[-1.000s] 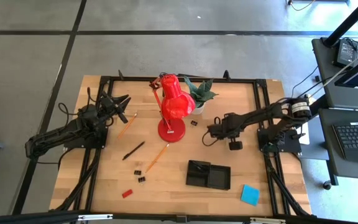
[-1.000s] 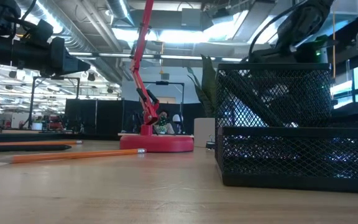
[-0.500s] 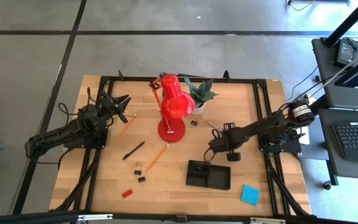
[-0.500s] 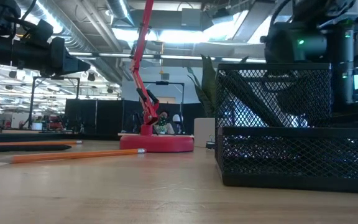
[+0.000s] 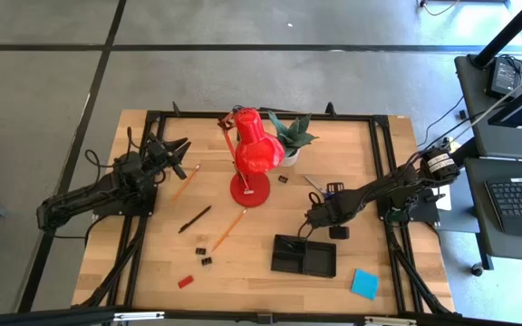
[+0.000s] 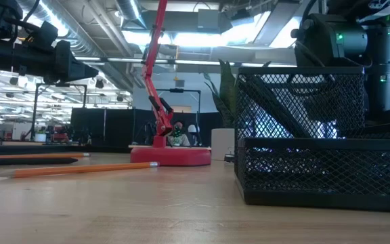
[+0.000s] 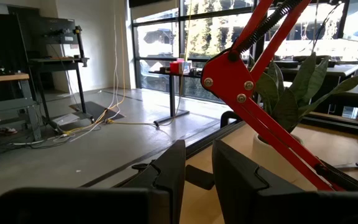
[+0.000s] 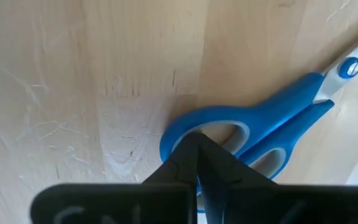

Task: Pick and place office supplies into organizer
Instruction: Put the blue scissors into the black desk organizer

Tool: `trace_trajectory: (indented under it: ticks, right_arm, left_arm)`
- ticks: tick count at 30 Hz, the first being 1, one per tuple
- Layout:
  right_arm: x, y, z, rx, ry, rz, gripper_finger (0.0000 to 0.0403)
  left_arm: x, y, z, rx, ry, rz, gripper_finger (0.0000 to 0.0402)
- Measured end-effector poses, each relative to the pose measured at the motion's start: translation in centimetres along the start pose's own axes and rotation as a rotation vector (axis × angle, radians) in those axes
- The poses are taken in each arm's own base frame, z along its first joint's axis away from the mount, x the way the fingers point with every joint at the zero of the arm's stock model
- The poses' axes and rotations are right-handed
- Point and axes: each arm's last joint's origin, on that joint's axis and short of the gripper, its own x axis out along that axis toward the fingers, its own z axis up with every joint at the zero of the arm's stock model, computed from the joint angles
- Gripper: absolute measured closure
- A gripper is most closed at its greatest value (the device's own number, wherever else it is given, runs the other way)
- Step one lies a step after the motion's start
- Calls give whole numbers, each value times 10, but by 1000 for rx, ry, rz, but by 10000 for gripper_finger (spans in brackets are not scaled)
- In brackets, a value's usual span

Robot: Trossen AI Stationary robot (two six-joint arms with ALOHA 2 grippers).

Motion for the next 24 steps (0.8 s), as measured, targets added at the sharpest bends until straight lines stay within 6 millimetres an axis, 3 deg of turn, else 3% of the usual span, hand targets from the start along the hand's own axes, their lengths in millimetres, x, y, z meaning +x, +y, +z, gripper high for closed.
trace_trajectory:
  ticks: [4, 14, 24]
  right_arm:
    - [0, 0, 0, 76, -1, -1, 383]
    - [-7, 2, 9, 417, -31, 45, 304]
    - [-7, 2, 8, 602, -30, 38, 294]
  left_arm:
    - [0, 0, 0, 0, 0, 0, 327]
    - [0, 0, 0, 0, 0, 0, 327]
    - [0, 0, 0, 0, 0, 0, 327]
